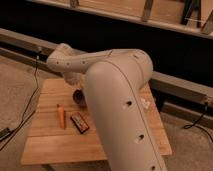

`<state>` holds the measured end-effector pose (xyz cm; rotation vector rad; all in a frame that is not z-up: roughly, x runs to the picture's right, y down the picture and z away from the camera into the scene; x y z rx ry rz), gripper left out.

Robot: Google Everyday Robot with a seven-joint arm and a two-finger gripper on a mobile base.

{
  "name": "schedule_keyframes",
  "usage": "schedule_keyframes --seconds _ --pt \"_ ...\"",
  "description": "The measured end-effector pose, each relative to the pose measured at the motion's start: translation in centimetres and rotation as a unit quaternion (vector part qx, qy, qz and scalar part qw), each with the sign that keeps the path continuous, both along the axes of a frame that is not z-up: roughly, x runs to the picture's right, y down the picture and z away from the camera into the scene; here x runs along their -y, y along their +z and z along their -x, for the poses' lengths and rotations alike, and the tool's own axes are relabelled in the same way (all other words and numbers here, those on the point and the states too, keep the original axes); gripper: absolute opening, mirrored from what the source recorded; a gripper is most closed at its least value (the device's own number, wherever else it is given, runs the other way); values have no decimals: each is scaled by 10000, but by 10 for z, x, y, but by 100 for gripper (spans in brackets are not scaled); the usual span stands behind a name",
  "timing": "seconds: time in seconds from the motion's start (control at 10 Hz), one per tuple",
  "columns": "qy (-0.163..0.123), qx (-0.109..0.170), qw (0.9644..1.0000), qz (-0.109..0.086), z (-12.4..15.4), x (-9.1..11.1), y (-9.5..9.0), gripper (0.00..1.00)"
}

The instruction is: Place the ceramic cup in the ceramic bowl

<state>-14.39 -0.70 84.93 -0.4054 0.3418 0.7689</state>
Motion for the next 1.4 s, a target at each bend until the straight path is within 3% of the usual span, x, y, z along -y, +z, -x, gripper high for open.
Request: schedule_keyframes --seconds 0.3,0.6,0.8,1.1,1.4 --pt "-330 -48 9992 220 -3 -14 15 0" --pt "-770 -73 9962 396 14 -32 17 0" --pt "-897 -68 9949 460 24 -39 17 0" --pt "-864 -125 9949 501 26 -43 18 1" --pt "-819 -190 9952 503 24 -44 19 22"
